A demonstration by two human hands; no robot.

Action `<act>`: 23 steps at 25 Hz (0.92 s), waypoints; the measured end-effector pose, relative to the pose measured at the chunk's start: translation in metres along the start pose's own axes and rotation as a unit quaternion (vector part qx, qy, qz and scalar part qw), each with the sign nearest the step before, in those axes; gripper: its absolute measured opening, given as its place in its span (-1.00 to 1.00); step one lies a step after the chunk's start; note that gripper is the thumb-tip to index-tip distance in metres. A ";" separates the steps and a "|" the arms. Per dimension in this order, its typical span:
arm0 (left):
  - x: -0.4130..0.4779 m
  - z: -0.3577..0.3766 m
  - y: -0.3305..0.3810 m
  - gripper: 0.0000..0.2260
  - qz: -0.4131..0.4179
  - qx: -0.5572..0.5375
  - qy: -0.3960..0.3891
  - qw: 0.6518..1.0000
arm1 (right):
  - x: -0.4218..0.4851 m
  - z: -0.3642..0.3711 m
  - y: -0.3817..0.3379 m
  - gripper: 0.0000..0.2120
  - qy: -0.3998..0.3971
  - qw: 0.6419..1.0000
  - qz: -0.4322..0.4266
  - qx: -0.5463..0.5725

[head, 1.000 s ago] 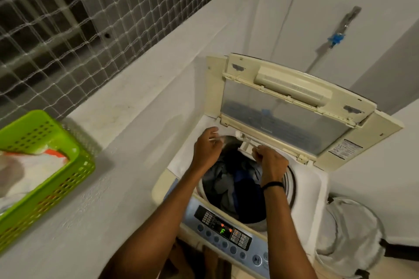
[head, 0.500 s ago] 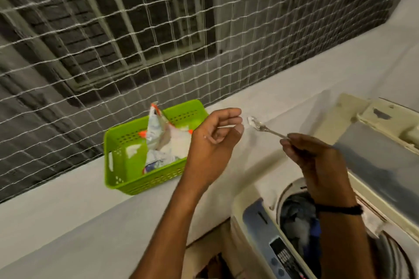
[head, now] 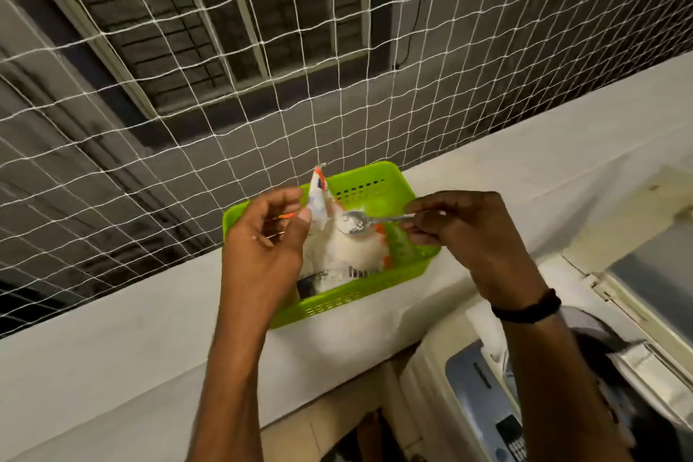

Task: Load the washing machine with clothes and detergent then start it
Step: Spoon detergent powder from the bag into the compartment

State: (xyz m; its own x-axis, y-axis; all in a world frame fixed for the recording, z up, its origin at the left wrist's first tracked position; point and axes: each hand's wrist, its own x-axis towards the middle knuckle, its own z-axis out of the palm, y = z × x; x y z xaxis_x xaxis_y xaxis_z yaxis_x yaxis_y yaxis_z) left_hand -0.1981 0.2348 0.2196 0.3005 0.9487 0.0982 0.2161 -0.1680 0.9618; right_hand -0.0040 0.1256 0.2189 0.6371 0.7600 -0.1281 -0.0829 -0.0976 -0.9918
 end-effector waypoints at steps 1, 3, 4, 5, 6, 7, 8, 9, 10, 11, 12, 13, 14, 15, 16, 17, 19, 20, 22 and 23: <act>0.003 -0.001 -0.005 -0.79 -0.009 0.021 -0.003 1.000 | 0.005 0.004 0.002 -0.85 0.002 0.998 -0.016 -0.068; 0.008 -0.002 -0.017 -0.75 -0.034 0.066 -0.019 0.997 | 0.015 0.009 0.005 -0.86 -0.011 0.972 -0.051 -0.228; 0.011 -0.002 -0.024 -0.70 -0.045 0.091 -0.027 0.994 | 0.018 0.012 0.005 -0.86 -0.022 0.953 -0.069 -0.295; 0.013 -0.002 -0.030 -0.63 -0.058 0.118 -0.038 0.991 | 0.020 0.017 0.003 -0.87 -0.026 0.931 -0.087 -0.354; 0.015 -0.002 -0.033 -0.57 -0.072 0.142 -0.047 0.986 | 0.020 0.023 0.000 -0.86 -0.023 0.910 -0.103 -0.400; 0.016 -0.002 -0.036 -0.55 -0.084 0.160 -0.052 0.982 | 0.021 0.029 -0.005 -0.80 -0.014 0.892 -0.118 -0.436; 0.017 -0.001 -0.038 -0.57 -0.094 0.173 -0.053 0.979 | 0.023 0.034 -0.008 -0.70 -0.003 0.879 -0.129 -0.460; 0.016 -0.001 -0.039 -0.62 -0.098 0.185 -0.053 0.976 | 0.026 0.038 -0.011 -0.61 0.007 0.869 -0.130 -0.478; 0.016 0.000 -0.040 -0.69 -0.100 0.196 -0.053 0.974 | 0.029 0.041 -0.012 -0.55 0.013 0.857 -0.125 -0.499; 0.015 0.001 -0.041 -0.78 -0.098 0.207 -0.051 0.972 | 0.031 0.043 -0.011 -0.53 0.010 0.845 -0.116 -0.523; 0.014 0.001 -0.041 -0.86 -0.095 0.211 -0.047 0.972 | 0.033 0.045 -0.010 -0.57 0.001 0.835 -0.109 -0.539; 0.014 0.001 -0.041 -0.91 -0.094 0.210 -0.042 0.972 | 0.035 0.047 -0.008 -0.66 -0.008 0.834 -0.102 -0.542; 0.014 0.000 -0.041 -0.94 -0.093 0.205 -0.036 0.974 | 0.035 0.049 -0.005 -0.76 -0.008 0.843 -0.108 -0.527; 0.016 0.000 -0.041 -0.94 -0.095 0.202 -0.031 0.974 | 0.035 0.049 -0.003 -0.81 0.005 0.856 -0.119 -0.503; 0.017 -0.001 -0.041 -0.95 -0.095 0.200 -0.030 0.975 | 0.035 0.049 -0.001 -0.80 0.029 0.867 -0.132 -0.479; 0.018 -0.001 -0.041 -0.95 -0.094 0.199 -0.031 0.975 | 0.035 0.048 -0.001 -0.74 0.052 0.870 -0.140 -0.470; 0.020 -0.002 -0.042 -0.96 -0.089 0.194 -0.035 0.976 | 0.032 0.046 -0.002 -0.62 0.051 0.861 -0.136 -0.488; 0.020 -0.002 -0.043 -0.96 -0.087 0.192 -0.037 0.977 | 0.030 0.045 -0.002 -0.60 0.037 0.855 -0.134 -0.499; 0.021 -0.001 -0.044 -0.97 -0.089 0.188 -0.037 0.977 | 0.026 0.045 -0.003 -0.59 0.039 0.856 -0.134 -0.498; 0.021 -0.001 -0.043 -0.97 -0.093 0.185 -0.037 0.978 | 0.024 0.045 -0.004 -0.60 0.051 0.853 -0.129 -0.503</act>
State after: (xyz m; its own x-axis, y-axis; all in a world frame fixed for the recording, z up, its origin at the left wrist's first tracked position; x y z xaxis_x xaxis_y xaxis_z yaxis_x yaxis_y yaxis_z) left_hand -0.2021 0.2624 0.1802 0.2871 0.9526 -0.1010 0.5903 -0.0929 0.8018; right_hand -0.0228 0.1736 0.2195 0.6028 0.7843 0.1467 0.7370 -0.4767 -0.4792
